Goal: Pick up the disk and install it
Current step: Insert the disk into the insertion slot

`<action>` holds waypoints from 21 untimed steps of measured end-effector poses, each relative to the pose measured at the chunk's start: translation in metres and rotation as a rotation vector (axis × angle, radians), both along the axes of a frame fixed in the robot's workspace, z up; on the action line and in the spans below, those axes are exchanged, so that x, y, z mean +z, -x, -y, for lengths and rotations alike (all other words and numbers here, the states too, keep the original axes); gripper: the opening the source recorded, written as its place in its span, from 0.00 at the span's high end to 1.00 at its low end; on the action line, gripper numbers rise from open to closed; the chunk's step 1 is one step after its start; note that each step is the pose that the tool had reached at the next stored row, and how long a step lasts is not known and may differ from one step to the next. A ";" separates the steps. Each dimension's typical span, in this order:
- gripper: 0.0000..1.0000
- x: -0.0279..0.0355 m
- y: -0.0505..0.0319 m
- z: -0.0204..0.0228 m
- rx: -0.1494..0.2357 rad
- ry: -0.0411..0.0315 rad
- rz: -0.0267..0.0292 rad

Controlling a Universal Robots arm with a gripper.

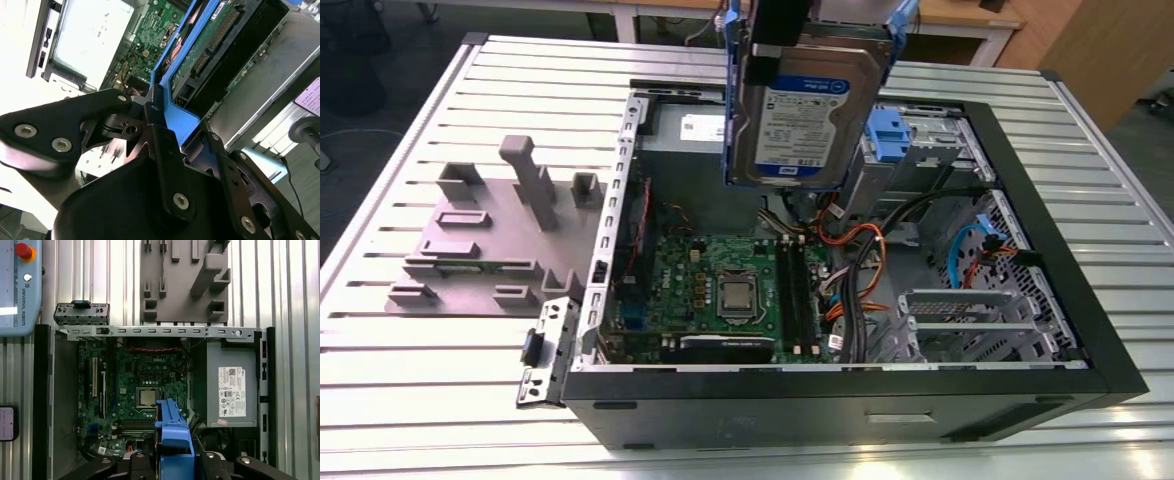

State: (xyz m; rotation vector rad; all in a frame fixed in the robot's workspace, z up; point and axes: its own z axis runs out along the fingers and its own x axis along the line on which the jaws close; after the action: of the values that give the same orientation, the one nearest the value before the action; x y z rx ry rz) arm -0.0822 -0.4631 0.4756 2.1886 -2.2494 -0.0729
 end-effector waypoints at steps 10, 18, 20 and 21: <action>0.64 0.0000 -0.0164 0.0000 0.000 0.0000 -0.0001; 0.64 -0.0001 -0.0198 0.0009 0.000 0.0058 0.0000; 0.64 -0.0002 -0.0200 0.0022 0.000 0.0076 0.0000; 0.64 -0.0002 -0.0201 0.0030 0.000 0.0083 -0.0001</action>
State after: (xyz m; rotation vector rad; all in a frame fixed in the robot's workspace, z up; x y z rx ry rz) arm -0.0621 -0.4661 0.4754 2.1843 -2.2457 -0.0635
